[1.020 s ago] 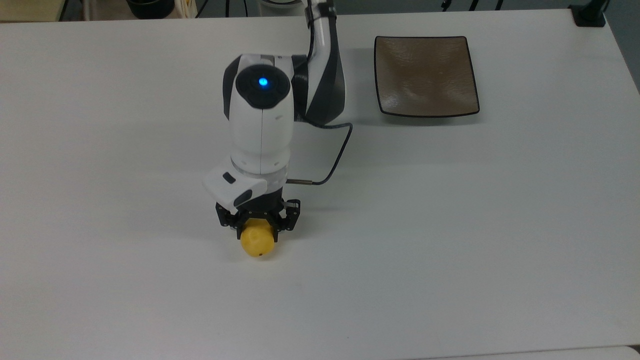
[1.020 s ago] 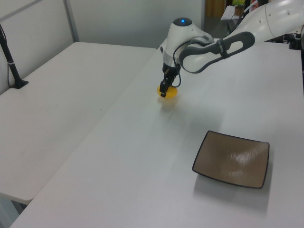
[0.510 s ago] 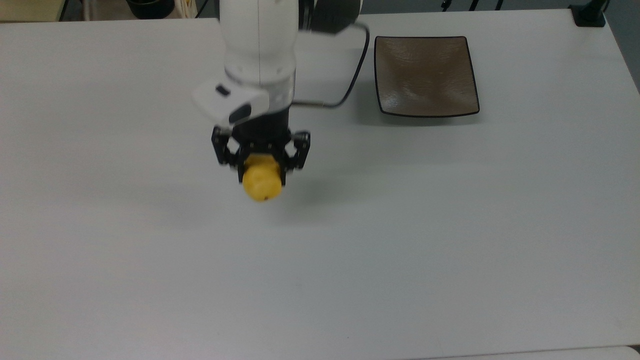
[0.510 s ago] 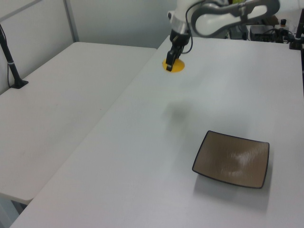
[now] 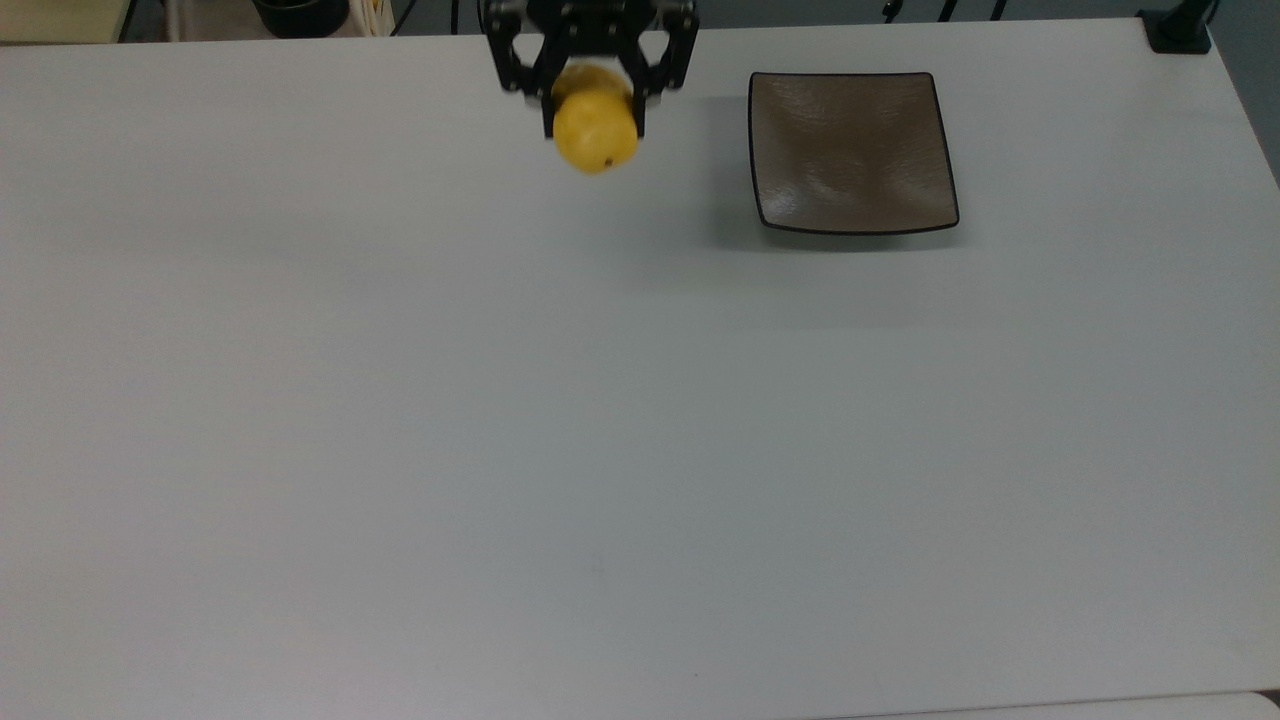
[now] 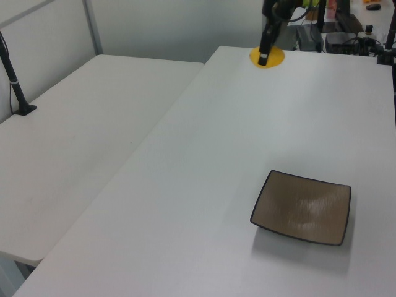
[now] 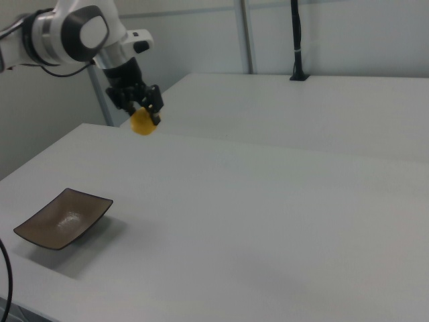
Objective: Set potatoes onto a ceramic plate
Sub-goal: 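Carry the potato over the brown square plate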
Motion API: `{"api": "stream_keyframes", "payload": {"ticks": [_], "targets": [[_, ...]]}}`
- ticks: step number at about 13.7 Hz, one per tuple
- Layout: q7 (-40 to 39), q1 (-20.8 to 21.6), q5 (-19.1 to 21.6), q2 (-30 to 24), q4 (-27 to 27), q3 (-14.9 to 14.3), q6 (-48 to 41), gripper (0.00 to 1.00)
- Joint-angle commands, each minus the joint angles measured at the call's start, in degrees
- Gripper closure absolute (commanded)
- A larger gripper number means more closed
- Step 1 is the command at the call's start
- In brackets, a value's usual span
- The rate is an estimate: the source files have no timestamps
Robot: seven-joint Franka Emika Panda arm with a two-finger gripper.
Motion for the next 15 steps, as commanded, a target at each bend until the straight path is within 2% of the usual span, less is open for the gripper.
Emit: {"api": "stream_keyframes", "payload": {"ticks": [1,2,3,7,13,15], "targets": [[1.92,4.10,0.65,-7.26,-8.46,-0.21,-3.04,1.00],[2.88,5.76,0.65,-9.02,-10.57,-0.12,-3.75,1.00],[5.32,6.74,0.65,-10.34,-12.50,1.27,-4.01,1.00],[12.89,8.23,0.74,-10.53,-16.47,6.46,-3.84,1.00],[22.56,14.56,2.31,-8.34,-20.42,6.99,-1.05,1.00],[26.86,15.53,2.50,-5.45,-22.53,9.01,3.96,1.00]]}}
